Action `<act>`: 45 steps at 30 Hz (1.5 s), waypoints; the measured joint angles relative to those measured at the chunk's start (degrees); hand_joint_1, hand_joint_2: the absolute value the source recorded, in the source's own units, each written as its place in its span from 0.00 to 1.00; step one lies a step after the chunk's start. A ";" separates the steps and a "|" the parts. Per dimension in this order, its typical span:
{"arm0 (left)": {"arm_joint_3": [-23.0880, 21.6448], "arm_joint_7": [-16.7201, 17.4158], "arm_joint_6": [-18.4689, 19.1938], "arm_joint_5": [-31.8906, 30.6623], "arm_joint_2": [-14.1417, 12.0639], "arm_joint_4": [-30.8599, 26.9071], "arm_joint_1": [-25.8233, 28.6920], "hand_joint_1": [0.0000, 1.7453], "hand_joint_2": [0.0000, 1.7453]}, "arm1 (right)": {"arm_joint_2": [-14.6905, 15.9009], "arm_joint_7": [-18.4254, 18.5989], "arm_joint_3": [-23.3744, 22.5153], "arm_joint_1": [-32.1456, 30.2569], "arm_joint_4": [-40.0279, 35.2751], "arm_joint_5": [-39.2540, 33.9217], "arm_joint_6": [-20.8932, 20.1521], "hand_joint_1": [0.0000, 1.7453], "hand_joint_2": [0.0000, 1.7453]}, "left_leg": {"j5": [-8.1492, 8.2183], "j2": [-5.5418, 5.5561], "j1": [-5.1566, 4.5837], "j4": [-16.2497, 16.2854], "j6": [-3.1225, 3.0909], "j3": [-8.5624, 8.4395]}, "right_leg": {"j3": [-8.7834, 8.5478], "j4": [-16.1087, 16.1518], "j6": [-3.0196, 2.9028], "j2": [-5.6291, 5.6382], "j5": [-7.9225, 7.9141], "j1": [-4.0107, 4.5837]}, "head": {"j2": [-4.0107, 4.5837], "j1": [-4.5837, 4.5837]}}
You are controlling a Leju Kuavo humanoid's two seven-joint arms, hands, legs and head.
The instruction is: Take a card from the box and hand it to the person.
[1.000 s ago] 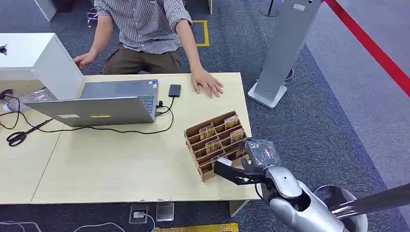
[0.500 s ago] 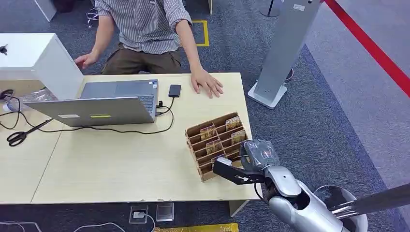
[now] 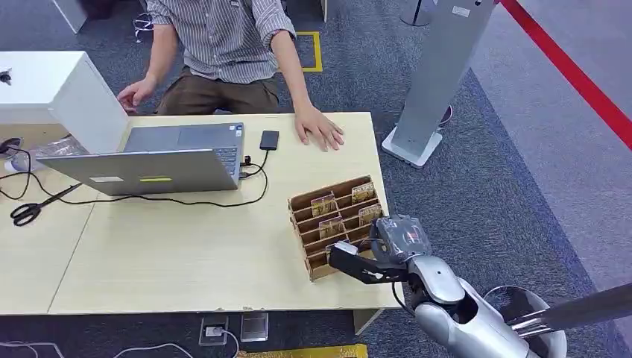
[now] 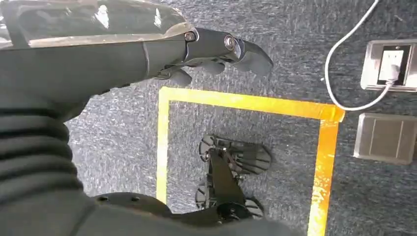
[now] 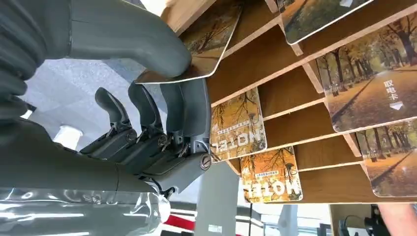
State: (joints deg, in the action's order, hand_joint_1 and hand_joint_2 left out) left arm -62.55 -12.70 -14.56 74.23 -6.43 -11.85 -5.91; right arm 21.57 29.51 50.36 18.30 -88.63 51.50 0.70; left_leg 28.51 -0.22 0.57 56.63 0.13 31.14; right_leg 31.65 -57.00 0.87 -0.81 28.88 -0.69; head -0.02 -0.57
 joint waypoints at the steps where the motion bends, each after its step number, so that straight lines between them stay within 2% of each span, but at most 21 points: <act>1: 0.00 -0.09 0.15 0.04 -0.02 0.00 0.00 0.00 1.00 | 0.02 -0.26 -0.07 0.04 -0.04 -0.55 0.11 0.84 1.00 | 0.00 0.00 0.00 0.00 0.00 0.00 | 0.00 0.00 0.00 0.00 0.00 0.00 | 0.02 0.00; 4: 0.00 -0.18 0.39 0.11 -0.15 0.00 0.02 0.00 1.00 | 0.22 -1.40 -0.46 0.37 -0.48 -4.10 -0.54 0.84 1.00 | 0.00 0.00 0.00 0.00 0.00 0.01 | 0.01 0.00 0.00 0.00 -0.01 0.00 | 0.02 -0.04; 7: 0.00 -0.18 0.61 0.37 -0.39 0.00 0.02 0.00 1.00 | 1.29 -2.12 -1.38 2.34 -2.36 -12.47 -2.89 0.84 1.00 | -0.01 -0.01 -0.01 0.01 -0.01 0.02 | 0.02 -0.01 0.00 0.01 -0.02 -0.01 | 0.02 0.04; 9: 0.00 -0.15 0.72 0.44 -0.57 0.00 0.06 0.00 1.00 | 2.82 -1.33 -2.36 5.21 -4.16 -18.42 -6.37 0.84 1.00 | -0.02 -0.01 -0.01 0.02 -0.02 0.01 | 0.03 -0.01 0.03 0.02 -0.04 -0.01 | 0.02 0.09; 10: 0.00 -0.15 0.89 0.44 -0.76 0.00 0.08 0.00 1.00 | 4.98 -0.37 -2.99 9.46 -6.33 -23.34 -11.16 0.84 1.00 | -0.03 -0.03 -0.02 0.04 -0.02 0.00 | 0.02 -0.01 0.03 0.03 -0.05 -0.02 | 0.02 0.02; 12: 0.00 -0.02 1.05 0.59 -0.94 0.00 0.09 0.00 1.00 | 6.88 -0.31 -3.36 13.78 -8.76 -28.95 -13.44 0.84 1.00 | -0.03 -0.03 -0.02 0.06 -0.02 0.00 | 0.01 -0.01 0.02 0.03 -0.07 -0.02 | 0.02 -0.02; 15: 0.02 0.37 1.18 0.96 -1.03 0.00 0.16 0.00 1.00 | 8.98 -0.31 -3.50 19.68 -11.38 -34.71 -13.97 0.84 1.00 | -0.03 -0.02 -0.02 0.07 -0.02 0.00 | 0.02 -0.01 0.02 0.02 -0.07 -0.02 | 0.02 0.02; 18: 0.07 0.55 1.18 1.31 -1.03 0.00 0.18 0.00 1.00 | 10.25 -0.33 -3.48 24.29 -13.48 -35.54 -13.97 0.84 1.00 | -0.03 -0.01 -0.02 0.06 -0.02 0.01 | 0.02 -0.01 0.02 0.02 -0.07 -0.02 | 0.02 -0.02; 22: 0.11 0.55 1.18 1.49 -1.01 0.00 0.17 0.00 1.00 | 10.58 -2.04 -3.28 27.47 -15.06 -35.63 -13.05 0.84 1.00 | -0.03 -0.01 -0.02 0.06 -0.02 0.03 | 0.02 -0.01 0.02 0.01 -0.06 -0.01 | 0.02 0.07; 26: 0.11 0.44 1.20 1.49 -0.94 0.00 0.13 0.00 1.00 | 10.15 -5.13 -2.38 28.26 -15.10 -32.84 -9.39 0.84 1.00 | -0.03 0.01 -0.01 0.05 -0.02 0.06 | 0.00 -0.02 0.02 0.00 -0.06 -0.01 | 0.00 0.04; 34: 0.09 -0.77 1.42 0.85 -0.20 -0.02 0.00 0.00 1.00 | 5.77 -13.97 -1.40 25.69 -8.92 -22.32 9.81 0.84 1.00 | -0.03 0.02 -0.01 0.05 -0.02 0.06 | -0.01 -0.02 0.03 -0.03 -0.06 -0.01 | 0.02 0.00; 40: 0.09 -0.24 1.25 0.37 0.04 -0.02 -0.21 0.00 1.00 | 3.34 -14.95 -1.40 23.80 -3.06 -18.42 19.17 0.84 1.00 | -0.03 0.03 -0.01 0.05 -0.02 0.08 | 0.01 -0.02 0.03 -0.04 -0.05 -0.01 | 0.02 -0.02; 45: 0.07 -0.07 0.76 0.31 0.20 -0.02 -0.39 0.00 1.00 | 2.29 -13.84 -0.48 23.76 1.12 -12.30 23.08 0.84 1.00 | -0.03 0.03 -0.01 0.05 -0.02 0.07 | 0.01 -0.02 0.03 -0.03 -0.05 -0.01 | 0.02 0.00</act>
State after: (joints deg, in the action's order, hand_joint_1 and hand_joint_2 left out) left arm -62.49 -12.76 -13.79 74.53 -6.23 -11.87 -6.31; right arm 23.87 15.67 49.88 42.06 -87.51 39.19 23.78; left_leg 28.49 -0.19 0.56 56.68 0.10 31.21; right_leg 31.66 -57.03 0.89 -0.84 28.83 -0.69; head 0.00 -0.57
